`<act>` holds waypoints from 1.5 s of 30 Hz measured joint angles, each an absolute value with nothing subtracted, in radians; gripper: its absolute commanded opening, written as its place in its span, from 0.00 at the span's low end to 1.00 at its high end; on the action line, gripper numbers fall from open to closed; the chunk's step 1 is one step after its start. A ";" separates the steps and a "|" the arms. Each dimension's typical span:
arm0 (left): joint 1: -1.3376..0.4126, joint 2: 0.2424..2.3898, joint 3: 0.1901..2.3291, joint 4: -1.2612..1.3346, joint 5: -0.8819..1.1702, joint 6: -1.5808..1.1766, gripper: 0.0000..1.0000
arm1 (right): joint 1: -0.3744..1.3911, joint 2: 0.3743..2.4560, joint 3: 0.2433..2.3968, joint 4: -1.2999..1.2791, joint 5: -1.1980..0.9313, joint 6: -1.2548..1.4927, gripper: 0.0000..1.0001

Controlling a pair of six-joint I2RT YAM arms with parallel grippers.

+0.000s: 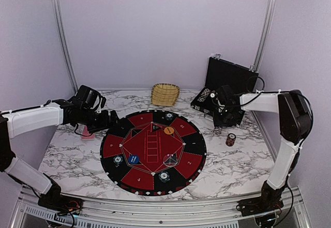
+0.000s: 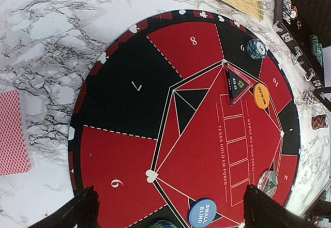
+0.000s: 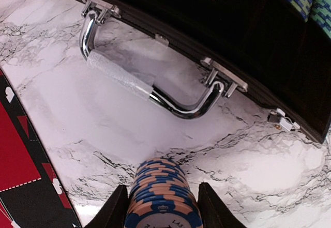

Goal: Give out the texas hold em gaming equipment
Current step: Pick up the pile of poker chips from the pile of poker chips.

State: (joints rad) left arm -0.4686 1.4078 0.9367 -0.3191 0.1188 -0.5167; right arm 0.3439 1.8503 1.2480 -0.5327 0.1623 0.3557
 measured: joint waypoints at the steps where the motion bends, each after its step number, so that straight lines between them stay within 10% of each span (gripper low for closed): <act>1: -0.469 1.408 0.937 -0.319 0.119 -0.517 0.99 | 0.344 1.850 1.248 -0.533 0.162 0.356 0.39; 45: -0.469 1.421 0.949 -0.318 0.119 -0.513 0.99 | 0.347 1.817 1.281 -0.599 0.159 0.358 0.33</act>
State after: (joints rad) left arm -0.4686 1.4208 0.9493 -0.3183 0.1192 -0.5125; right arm 0.3470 1.8168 1.2808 -0.5987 0.1593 0.3584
